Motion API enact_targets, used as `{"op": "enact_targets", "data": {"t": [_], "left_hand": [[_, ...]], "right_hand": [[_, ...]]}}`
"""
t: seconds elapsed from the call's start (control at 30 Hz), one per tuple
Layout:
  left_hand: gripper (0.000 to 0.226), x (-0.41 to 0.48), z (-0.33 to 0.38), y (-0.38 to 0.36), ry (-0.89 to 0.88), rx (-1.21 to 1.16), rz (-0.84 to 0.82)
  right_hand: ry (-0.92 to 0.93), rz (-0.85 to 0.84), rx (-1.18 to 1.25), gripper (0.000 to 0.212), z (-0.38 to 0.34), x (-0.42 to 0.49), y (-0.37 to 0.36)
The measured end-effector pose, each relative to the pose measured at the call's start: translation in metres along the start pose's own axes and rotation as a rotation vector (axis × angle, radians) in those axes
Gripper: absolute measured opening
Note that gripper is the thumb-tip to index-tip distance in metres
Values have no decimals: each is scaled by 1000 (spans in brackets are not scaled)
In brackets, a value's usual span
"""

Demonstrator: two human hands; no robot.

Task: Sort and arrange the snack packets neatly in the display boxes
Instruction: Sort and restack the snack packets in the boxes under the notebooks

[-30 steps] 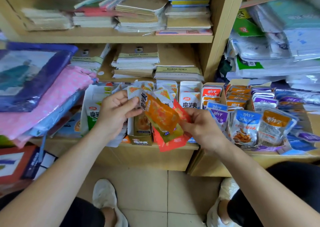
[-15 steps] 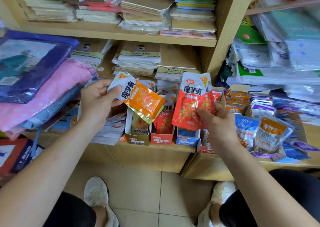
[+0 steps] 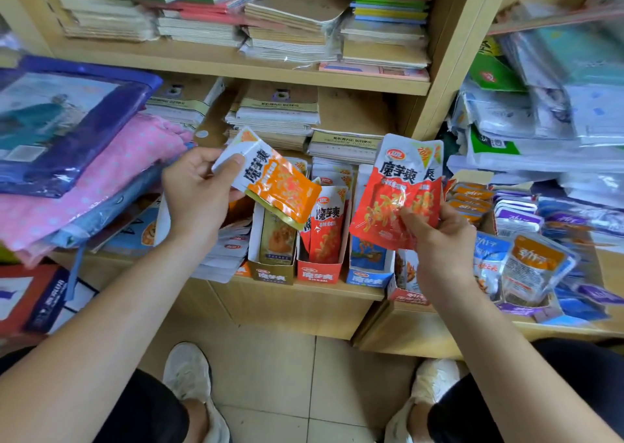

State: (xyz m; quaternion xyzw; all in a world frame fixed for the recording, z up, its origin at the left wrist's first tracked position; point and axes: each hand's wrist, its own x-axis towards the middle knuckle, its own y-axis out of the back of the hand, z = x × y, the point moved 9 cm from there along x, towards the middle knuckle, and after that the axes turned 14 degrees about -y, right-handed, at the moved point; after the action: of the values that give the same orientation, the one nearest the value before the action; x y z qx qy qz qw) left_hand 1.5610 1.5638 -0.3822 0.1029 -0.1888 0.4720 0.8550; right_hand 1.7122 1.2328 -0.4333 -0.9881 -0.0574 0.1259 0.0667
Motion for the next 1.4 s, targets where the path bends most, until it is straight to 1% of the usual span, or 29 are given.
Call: {"op": "enact_targets", "data": {"t": [0.1, 0.23, 0.3, 0.37, 0.43, 0.5, 0.57, 0.63, 0.73, 0.83, 0.9, 0.93, 0.97, 1.03, 1.1, 1.17, 1.27, 1.33, 1.4], "left_hand": [[14, 4, 6, 15, -28, -1, 68], [18, 3, 9, 24, -51, 15, 83], [16, 5, 8, 29, -45, 20, 96], [12, 8, 5, 36, -40, 21, 112], [6, 12, 2, 42, -41, 18, 119], [7, 16, -1, 46, -47, 26, 120], [9, 17, -2, 48, -48, 34, 124], [7, 17, -3, 48, -45, 27, 132], [8, 16, 1, 47, -60, 25, 131], [9, 14, 3, 45, -69, 24, 126], [9, 14, 3, 45, -69, 27, 123], [8, 14, 3, 45, -69, 30, 120], [8, 14, 3, 45, -70, 34, 118], [8, 13, 3, 45, -74, 45, 115], [7, 12, 4, 44, -79, 61, 109], [7, 12, 4, 44, -76, 61, 107], [9, 12, 3, 45, -74, 55, 109], [12, 12, 2, 45, -70, 49, 105], [13, 12, 0, 45, -65, 51, 99]], "right_hand": [[106, 4, -89, 14, -4, -6, -20], [254, 40, -167, 12, -1, -16, -56], [321, 57, -271, 12, 5, -20, -70], [344, 56, -422, 15, 13, -22, -81], [304, 25, -466, 15, 18, -19, -80], [256, -40, -400, 11, 21, -12, -73], [249, -48, -373, 16, 20, -10, -64], [251, 10, -317, 19, 16, -10, -52], [297, 153, -164, 16, 0, -12, -31], [369, 192, -28, 20, -21, -15, -19], [375, 143, 18, 16, -29, -16, -15], [368, 79, 19, 15, -31, -17, -19], [364, 9, -20, 16, -31, -18, -25], [378, -83, -251, 18, -25, -22, -45], [403, -98, -555, 15, -8, -23, -68], [460, -70, -740, 17, 5, -23, -85], [542, -43, -835, 21, 11, -26, -98], [572, -18, -881, 18, 13, -31, -99], [576, -5, -906, 24, 15, -34, -100]]}}
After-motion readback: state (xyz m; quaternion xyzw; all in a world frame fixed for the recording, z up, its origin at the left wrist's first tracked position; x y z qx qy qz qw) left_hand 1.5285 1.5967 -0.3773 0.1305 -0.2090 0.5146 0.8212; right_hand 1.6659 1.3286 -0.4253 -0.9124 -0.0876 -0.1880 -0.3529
